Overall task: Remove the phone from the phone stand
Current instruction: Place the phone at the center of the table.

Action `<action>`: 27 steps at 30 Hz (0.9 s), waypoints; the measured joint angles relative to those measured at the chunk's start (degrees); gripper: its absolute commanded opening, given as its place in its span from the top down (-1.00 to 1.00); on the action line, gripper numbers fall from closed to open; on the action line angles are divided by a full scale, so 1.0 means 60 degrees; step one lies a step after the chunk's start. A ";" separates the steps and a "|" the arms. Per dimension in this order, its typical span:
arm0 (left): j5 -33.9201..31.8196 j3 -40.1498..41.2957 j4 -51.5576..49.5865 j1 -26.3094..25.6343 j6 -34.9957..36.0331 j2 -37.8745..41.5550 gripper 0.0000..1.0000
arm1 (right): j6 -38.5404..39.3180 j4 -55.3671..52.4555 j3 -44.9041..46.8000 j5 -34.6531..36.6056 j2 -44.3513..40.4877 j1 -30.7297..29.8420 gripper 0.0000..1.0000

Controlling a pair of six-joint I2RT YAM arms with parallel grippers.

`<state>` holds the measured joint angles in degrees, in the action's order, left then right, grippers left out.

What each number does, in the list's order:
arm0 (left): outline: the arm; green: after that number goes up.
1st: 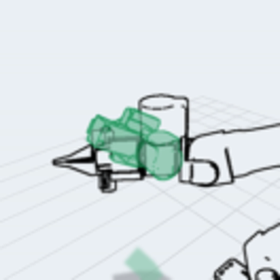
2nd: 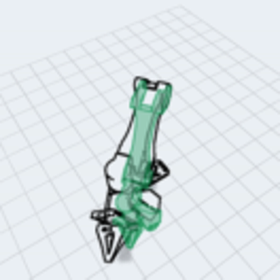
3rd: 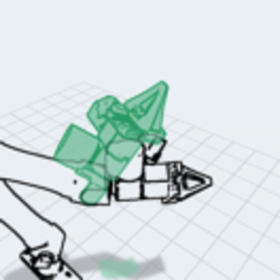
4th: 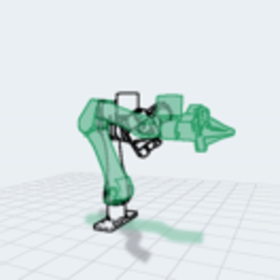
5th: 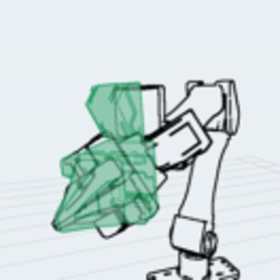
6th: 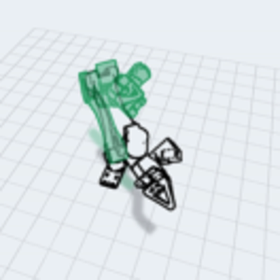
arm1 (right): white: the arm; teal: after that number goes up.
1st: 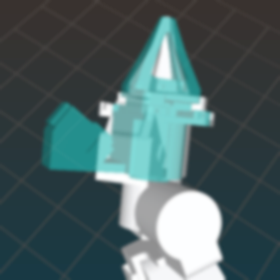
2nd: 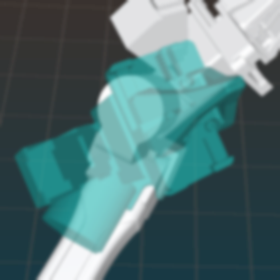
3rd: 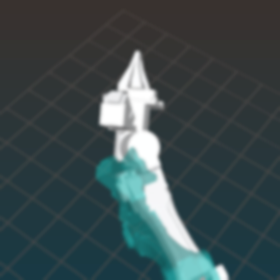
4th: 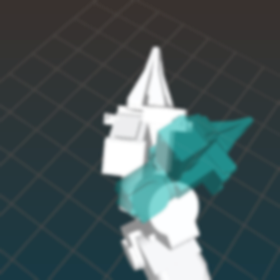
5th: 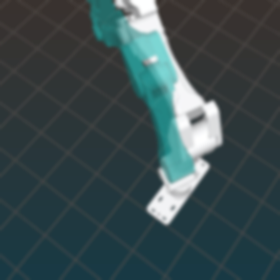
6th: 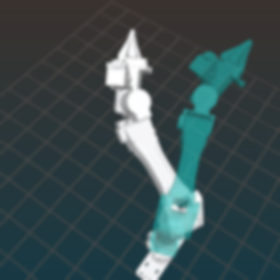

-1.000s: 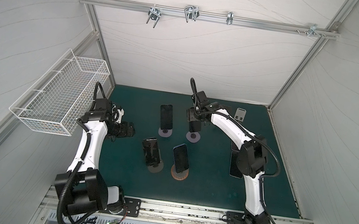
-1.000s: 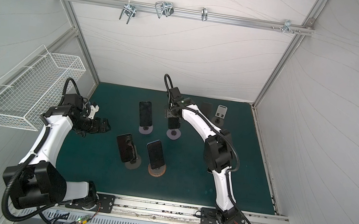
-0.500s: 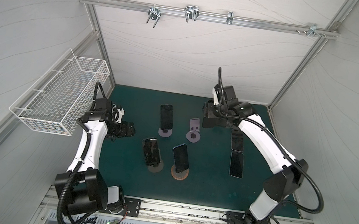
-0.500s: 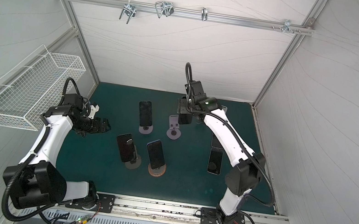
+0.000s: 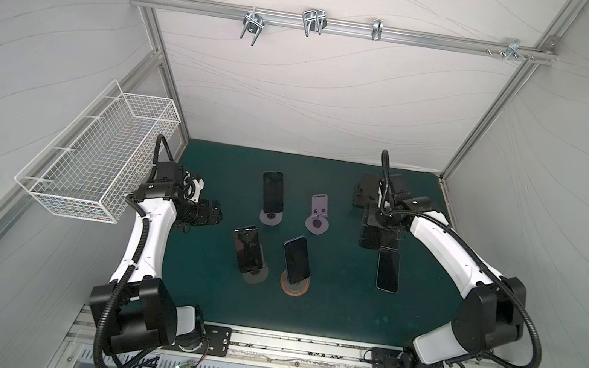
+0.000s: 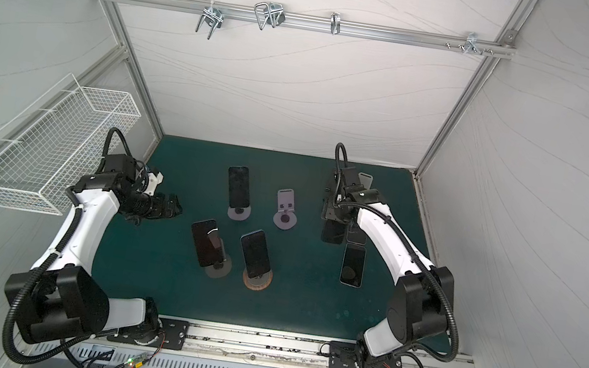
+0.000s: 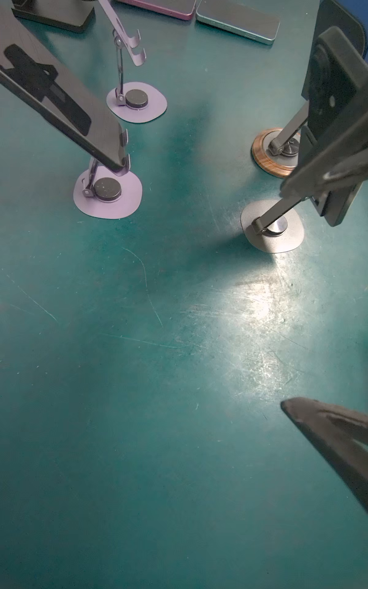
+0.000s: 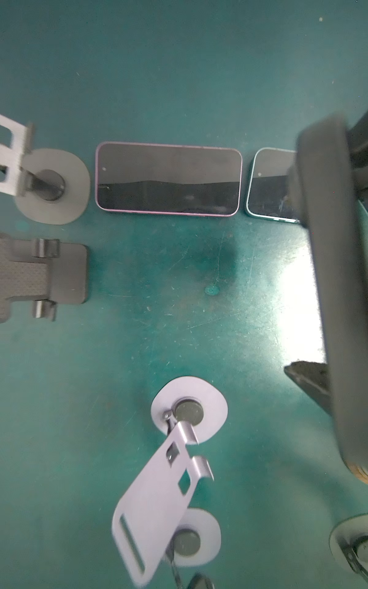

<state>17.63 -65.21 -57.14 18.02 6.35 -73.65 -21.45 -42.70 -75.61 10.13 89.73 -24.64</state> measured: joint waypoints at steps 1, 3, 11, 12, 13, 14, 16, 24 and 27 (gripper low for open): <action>0.0000 0.0000 0.0000 0.0000 0.0000 0.0000 -0.98 | -0.0022 0.0124 0.0007 0.0004 0.0142 0.0000 -0.27; 0.0000 0.0000 0.0000 -0.0004 0.0000 0.0000 -0.98 | -0.0062 0.0379 0.0004 -0.0015 0.0503 0.0007 -0.28; 0.0000 0.0000 0.0000 0.0000 0.0004 0.0000 -0.98 | -0.0215 0.0867 -0.0503 -0.0025 0.2579 0.0164 -0.28; 0.0000 0.0000 0.0000 0.0000 0.0004 0.0000 -0.98 | -0.0222 0.0896 -0.0597 -0.0025 0.2761 0.0175 -0.28; 0.0000 0.0000 -0.0004 0.0000 0.0004 0.0000 -0.98 | -0.0233 0.0907 -0.0710 -0.0025 0.2943 0.0182 -0.29; 0.0000 0.0000 -0.0004 -0.0004 0.0004 0.0000 -0.98 | -0.0266 0.0914 -0.0827 -0.0025 0.3100 0.0193 -0.30; 0.0000 0.0000 -0.0004 -0.0004 0.0004 0.0000 -0.98 | -0.0288 0.0980 -0.1016 -0.0018 0.3355 0.0193 -0.30; -0.0004 0.0000 -0.0004 0.0000 0.0011 0.0000 -0.98 | -0.0364 0.1060 -0.1479 0.0044 0.4051 0.0229 -0.32; -0.0004 0.0000 -0.0004 0.0000 0.0015 0.0000 -0.98 | -0.0364 0.1126 -0.1534 0.0033 0.4197 0.0284 -0.33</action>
<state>17.61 -65.21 -57.17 18.02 6.44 -73.65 -23.64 -35.94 -84.82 10.33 114.91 -22.94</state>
